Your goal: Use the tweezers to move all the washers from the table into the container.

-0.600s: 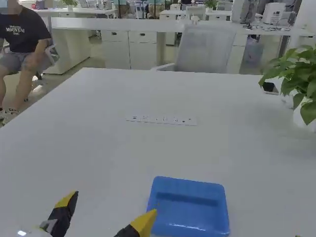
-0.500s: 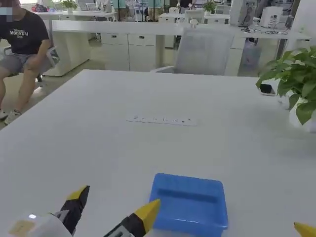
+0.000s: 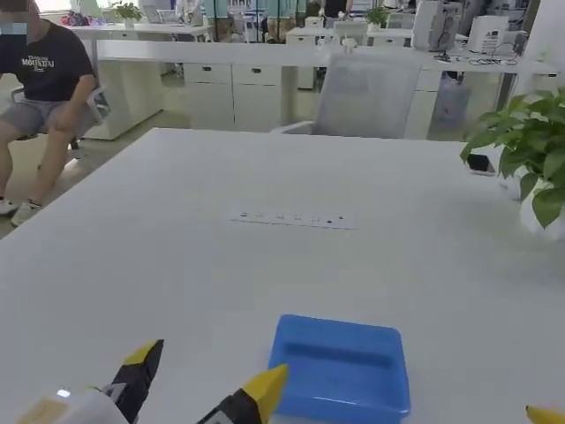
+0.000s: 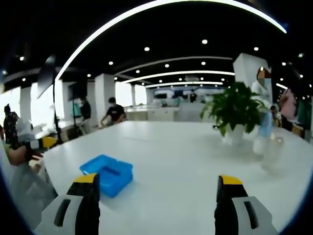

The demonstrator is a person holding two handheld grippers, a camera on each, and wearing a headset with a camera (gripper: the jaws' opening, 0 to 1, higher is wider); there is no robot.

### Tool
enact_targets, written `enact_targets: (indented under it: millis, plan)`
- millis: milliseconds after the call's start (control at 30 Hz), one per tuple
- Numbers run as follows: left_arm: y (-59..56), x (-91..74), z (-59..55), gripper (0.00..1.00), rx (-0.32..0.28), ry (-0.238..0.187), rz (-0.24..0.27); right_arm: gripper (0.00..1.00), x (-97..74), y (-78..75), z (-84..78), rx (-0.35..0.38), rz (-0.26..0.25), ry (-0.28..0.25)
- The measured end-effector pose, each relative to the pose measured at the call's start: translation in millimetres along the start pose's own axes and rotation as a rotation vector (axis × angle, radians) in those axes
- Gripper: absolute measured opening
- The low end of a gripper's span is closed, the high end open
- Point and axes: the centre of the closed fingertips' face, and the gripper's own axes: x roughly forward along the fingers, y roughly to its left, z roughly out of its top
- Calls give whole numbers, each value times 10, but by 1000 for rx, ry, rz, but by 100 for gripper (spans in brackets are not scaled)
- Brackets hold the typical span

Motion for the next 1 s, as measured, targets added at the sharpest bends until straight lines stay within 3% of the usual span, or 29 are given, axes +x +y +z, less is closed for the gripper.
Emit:
enact_targets:
  millis: [300, 1000]
  plan:
    - [-77, 17, -40, 92, 14, 23, -32, 99, -20, -8, 72, 37, 9, -44]
    - [-28, 0, -34, 90, 10, 20, -13, 99, -6, -14, 34, 43, 12, -27]
